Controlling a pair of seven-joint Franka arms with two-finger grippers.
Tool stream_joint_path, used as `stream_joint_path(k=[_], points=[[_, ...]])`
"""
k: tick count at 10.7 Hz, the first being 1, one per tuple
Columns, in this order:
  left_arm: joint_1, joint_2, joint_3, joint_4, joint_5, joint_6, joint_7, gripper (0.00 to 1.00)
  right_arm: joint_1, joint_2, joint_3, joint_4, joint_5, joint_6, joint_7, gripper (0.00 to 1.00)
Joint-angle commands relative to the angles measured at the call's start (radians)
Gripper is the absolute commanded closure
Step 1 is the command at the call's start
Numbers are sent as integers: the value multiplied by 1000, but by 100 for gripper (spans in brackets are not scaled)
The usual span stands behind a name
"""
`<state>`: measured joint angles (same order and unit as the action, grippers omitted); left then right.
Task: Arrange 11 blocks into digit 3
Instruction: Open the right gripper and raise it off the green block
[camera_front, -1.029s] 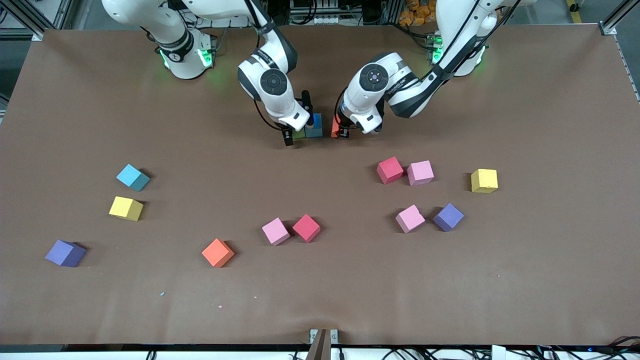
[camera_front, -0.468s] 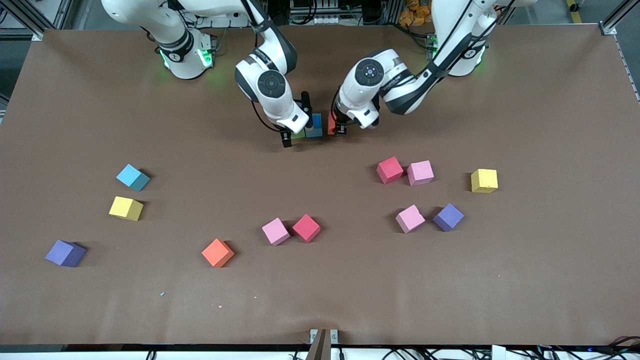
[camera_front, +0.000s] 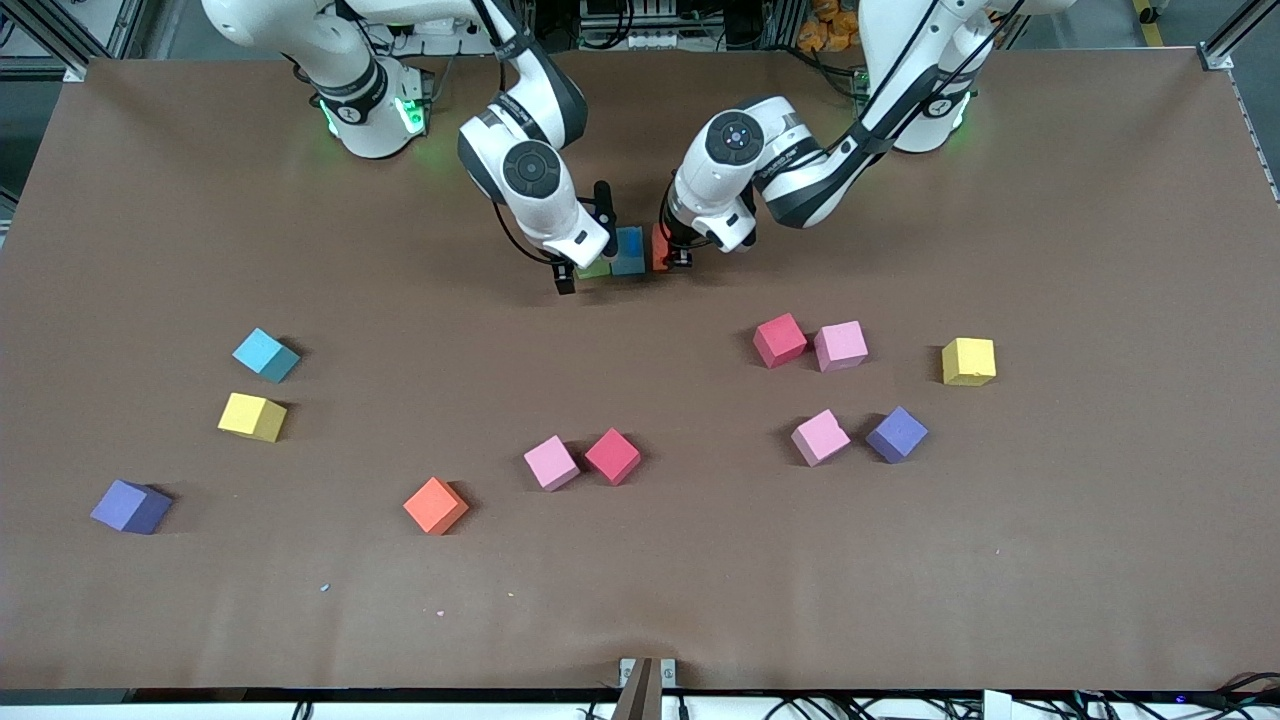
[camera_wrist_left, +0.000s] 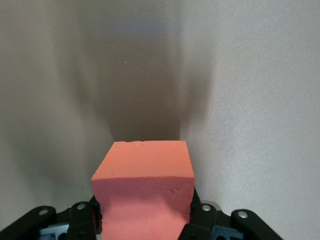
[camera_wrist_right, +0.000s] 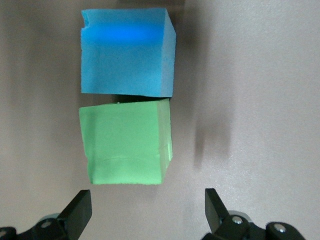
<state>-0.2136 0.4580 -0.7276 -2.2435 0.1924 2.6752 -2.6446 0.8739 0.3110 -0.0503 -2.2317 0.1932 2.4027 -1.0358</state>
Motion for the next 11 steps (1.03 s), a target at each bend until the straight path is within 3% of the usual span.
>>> stream_joint_path(k=[1, 4, 11], points=[[-12, 28, 11, -2, 170, 37, -153, 100, -42, -50, 7, 0, 6, -65, -39, 0], [-13, 77, 14, 18, 341, 37, -296, 100, -94, -67, 3, 27, 6, -118, -91, 0], [-73, 117, 52, 67, 358, 34, -308, 100, -233, -58, -3, 110, 0, -134, -158, 0]])
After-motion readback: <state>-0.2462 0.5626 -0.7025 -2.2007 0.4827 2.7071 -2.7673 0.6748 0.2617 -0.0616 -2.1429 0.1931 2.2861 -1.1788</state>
